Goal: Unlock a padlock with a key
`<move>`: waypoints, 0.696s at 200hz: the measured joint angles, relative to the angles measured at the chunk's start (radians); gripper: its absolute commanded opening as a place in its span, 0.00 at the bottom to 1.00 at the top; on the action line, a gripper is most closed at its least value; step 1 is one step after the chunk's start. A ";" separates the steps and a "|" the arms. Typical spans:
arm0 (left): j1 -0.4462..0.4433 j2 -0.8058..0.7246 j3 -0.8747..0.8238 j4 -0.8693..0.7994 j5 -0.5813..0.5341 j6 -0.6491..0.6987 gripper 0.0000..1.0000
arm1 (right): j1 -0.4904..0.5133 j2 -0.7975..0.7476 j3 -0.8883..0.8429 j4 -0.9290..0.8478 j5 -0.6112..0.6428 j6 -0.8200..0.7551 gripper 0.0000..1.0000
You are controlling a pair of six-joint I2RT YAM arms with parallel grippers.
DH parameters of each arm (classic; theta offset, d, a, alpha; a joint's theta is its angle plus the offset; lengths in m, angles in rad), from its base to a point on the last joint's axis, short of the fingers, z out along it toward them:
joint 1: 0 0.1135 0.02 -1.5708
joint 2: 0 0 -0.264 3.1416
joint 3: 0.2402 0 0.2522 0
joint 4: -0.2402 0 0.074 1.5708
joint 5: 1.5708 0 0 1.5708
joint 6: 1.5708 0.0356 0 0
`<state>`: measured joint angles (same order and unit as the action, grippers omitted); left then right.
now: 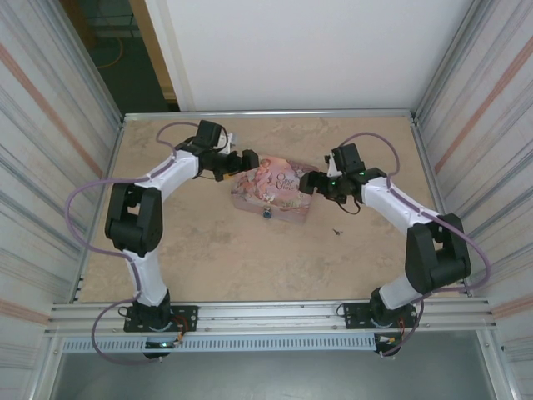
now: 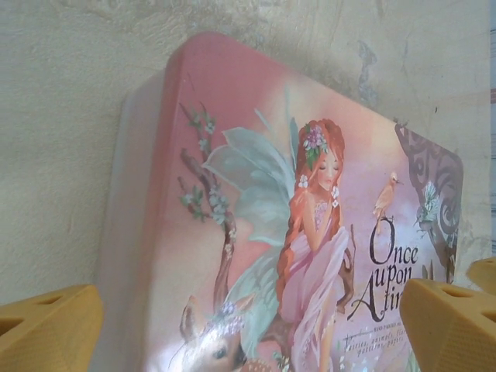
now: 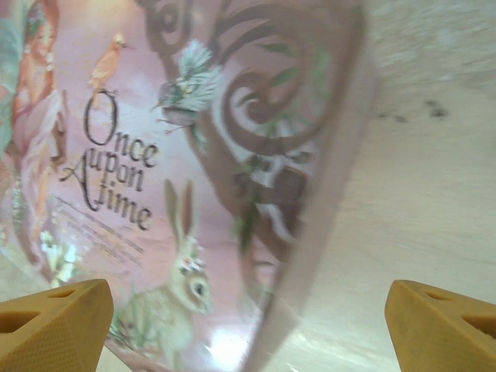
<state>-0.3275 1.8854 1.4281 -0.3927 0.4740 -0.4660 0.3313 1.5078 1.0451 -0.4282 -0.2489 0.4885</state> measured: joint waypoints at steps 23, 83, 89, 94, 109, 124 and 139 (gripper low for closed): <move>0.008 -0.079 -0.053 -0.001 -0.014 0.017 0.99 | -0.011 -0.051 0.037 -0.139 0.055 -0.103 0.81; 0.008 -0.365 -0.262 0.006 -0.057 0.040 0.99 | -0.010 -0.091 0.056 -0.419 0.188 -0.385 0.69; 0.008 -0.385 -0.280 0.006 -0.060 0.043 0.99 | -0.010 -0.089 0.056 -0.432 0.201 -0.404 0.68; 0.008 -0.402 -0.295 0.007 -0.066 0.044 0.99 | -0.009 -0.087 0.056 -0.441 0.208 -0.423 0.67; 0.013 -0.447 -0.333 0.003 -0.077 0.044 0.99 | -0.005 -0.071 0.054 -0.458 0.227 -0.467 0.63; 0.019 -0.487 -0.367 0.001 -0.089 0.044 0.99 | -0.001 -0.039 0.048 -0.465 0.230 -0.504 0.59; 0.028 -0.518 -0.393 0.000 -0.102 0.043 0.99 | 0.002 0.000 0.039 -0.466 0.230 -0.528 0.56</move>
<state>-0.2996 1.3670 1.0348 -0.3923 0.3717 -0.4225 0.3336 1.5078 1.0843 -0.8944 -0.0193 -0.0395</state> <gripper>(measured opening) 0.987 0.582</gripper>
